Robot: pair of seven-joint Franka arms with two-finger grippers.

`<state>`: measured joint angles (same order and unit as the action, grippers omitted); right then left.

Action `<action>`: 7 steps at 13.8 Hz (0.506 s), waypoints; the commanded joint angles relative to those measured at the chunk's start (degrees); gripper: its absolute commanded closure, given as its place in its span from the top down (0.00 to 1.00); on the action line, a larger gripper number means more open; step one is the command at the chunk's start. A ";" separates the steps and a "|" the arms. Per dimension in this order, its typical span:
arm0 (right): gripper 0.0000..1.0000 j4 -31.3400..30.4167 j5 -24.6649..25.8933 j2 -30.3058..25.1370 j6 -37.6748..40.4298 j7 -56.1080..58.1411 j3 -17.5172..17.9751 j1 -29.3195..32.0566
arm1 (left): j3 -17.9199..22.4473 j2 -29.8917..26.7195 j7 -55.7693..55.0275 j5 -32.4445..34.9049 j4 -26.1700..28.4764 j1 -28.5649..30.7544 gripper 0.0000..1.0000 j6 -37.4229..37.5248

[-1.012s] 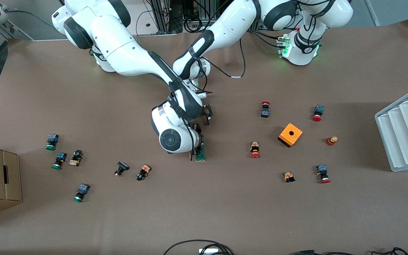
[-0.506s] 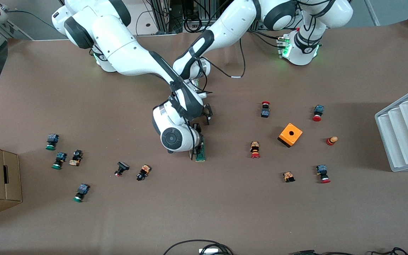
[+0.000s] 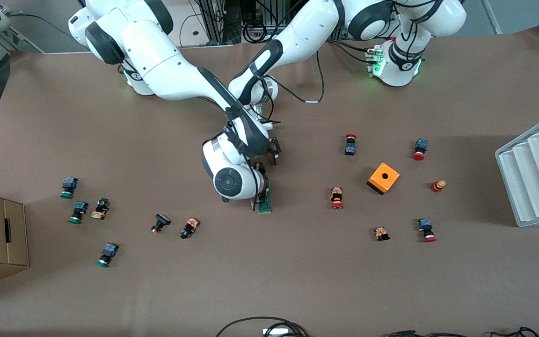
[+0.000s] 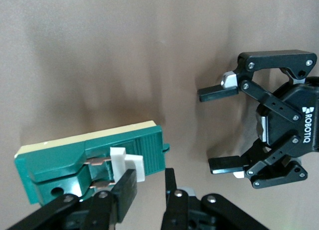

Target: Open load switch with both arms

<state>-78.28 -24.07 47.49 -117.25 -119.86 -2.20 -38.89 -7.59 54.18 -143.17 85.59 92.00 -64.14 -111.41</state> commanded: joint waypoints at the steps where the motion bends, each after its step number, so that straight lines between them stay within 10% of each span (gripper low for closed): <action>1: 0.82 -1.35 1.30 -3.10 -0.70 -0.20 -0.08 1.18 | -0.41 3.30 -1.76 -0.51 -0.94 -0.10 1.00 -1.44; 7: 1.00 -1.78 5.85 -9.42 2.19 4.28 -0.35 5.30 | -0.41 3.21 -2.20 -0.51 -0.95 -0.28 1.00 -1.35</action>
<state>-78.16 -21.54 41.57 -116.55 -117.36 -2.80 -35.02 -7.59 54.19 -143.20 85.60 91.99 -64.16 -111.39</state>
